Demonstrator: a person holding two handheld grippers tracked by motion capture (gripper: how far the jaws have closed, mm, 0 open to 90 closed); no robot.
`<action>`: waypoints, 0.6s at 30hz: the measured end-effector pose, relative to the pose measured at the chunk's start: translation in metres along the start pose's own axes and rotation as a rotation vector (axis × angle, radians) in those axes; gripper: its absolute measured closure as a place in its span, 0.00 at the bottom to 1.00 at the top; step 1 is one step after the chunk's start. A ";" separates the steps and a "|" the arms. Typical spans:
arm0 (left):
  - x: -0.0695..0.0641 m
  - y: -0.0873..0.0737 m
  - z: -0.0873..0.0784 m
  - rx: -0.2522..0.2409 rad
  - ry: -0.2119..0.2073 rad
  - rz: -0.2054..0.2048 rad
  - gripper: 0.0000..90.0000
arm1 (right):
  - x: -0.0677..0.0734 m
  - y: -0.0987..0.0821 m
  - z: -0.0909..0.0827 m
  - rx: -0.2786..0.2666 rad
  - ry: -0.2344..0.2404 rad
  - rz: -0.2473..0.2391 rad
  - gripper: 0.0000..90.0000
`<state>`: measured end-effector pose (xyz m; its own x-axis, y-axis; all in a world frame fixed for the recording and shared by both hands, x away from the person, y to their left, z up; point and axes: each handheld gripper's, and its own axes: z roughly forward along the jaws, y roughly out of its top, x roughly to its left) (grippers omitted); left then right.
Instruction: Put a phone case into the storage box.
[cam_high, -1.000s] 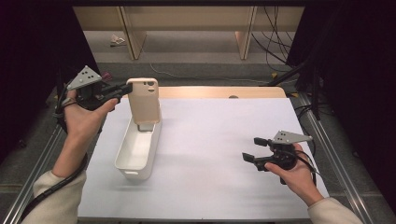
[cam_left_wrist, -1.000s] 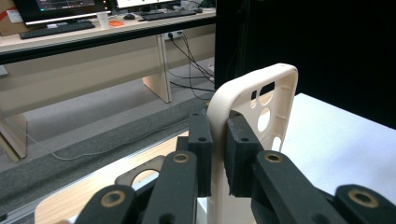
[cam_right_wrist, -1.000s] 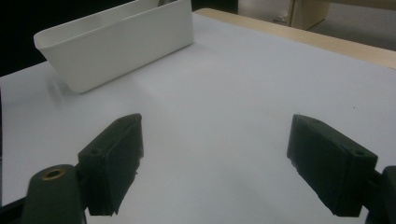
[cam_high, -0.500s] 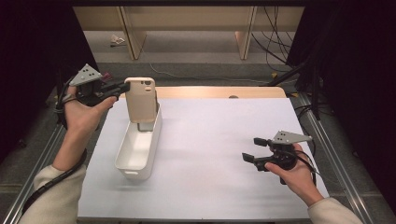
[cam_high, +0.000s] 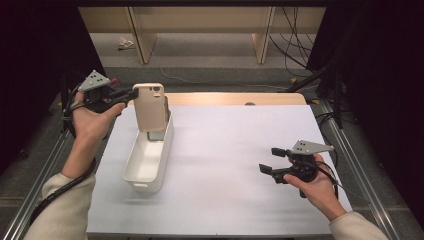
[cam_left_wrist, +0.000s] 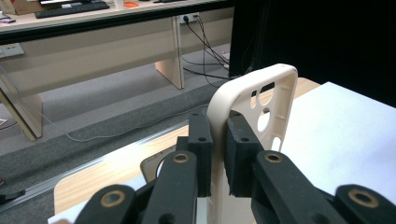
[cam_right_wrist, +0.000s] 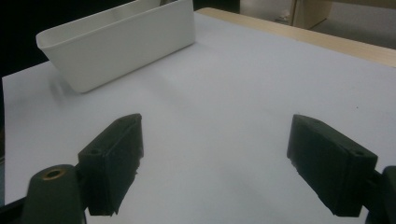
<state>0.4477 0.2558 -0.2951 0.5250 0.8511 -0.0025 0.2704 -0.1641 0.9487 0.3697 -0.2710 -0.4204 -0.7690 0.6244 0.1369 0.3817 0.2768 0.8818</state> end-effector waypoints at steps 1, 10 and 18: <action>0.001 0.000 0.001 0.002 0.002 0.001 0.91 | 0.000 0.000 0.000 0.000 0.000 0.000 0.21; 0.004 -0.005 0.008 0.013 0.011 -0.011 0.91 | 0.000 0.000 0.000 -0.001 0.001 0.000 0.21; 0.005 -0.006 0.012 0.017 0.010 -0.018 0.91 | 0.000 0.000 0.000 0.000 0.000 0.001 0.21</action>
<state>0.4580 0.2555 -0.3049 0.5115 0.8591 -0.0165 0.2935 -0.1566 0.9430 0.3697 -0.2713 -0.4202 -0.7686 0.6246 0.1382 0.3826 0.2757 0.8818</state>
